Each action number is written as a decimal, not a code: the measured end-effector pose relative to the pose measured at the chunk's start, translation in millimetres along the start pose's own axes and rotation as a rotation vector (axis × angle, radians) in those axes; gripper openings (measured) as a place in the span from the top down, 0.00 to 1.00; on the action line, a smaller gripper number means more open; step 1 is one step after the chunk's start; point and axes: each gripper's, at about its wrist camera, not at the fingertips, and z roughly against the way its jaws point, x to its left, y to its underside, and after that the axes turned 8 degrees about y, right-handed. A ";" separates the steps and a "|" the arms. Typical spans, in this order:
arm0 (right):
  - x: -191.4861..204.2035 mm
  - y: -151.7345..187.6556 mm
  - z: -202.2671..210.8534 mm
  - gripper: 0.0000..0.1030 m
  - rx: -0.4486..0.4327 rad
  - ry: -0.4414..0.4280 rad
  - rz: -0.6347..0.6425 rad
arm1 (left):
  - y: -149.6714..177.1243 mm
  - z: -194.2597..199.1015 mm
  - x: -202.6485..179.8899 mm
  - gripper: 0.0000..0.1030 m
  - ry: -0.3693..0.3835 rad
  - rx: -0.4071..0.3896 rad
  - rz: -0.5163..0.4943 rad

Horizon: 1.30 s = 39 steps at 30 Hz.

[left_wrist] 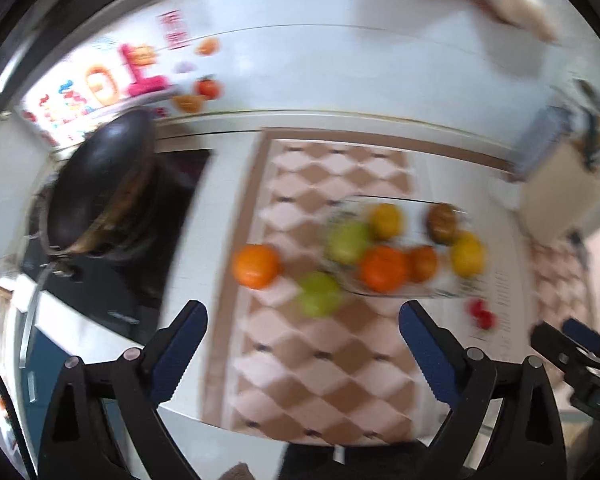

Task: Organize fruits
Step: 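Grasp the loose orange with the left tool while the right tool grasps the green apple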

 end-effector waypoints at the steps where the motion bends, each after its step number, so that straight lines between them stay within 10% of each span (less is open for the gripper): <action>1: 5.1 -1.6 -15.0 0.11 0.031 -0.034 -0.006 | -1.7 -6.2 8.6 0.05 -0.035 0.002 0.008; 7: 50.5 -12.0 -113.7 0.14 0.190 -0.182 -0.055 | -10.8 -47.6 69.3 0.05 -0.193 0.062 0.089; 18: 123.0 -19.6 -221.4 0.25 0.310 -0.189 -0.112 | -25.5 -118.3 107.6 0.05 -0.281 0.195 0.074; 24: 139.1 -20.8 -248.4 0.45 0.360 -0.152 -0.126 | -29.9 -143.6 107.0 0.05 -0.253 0.260 0.037; 39: 68.4 29.8 -211.6 0.45 0.390 -0.048 -0.074 | -41.6 -217.6 71.7 0.05 0.030 0.406 -0.013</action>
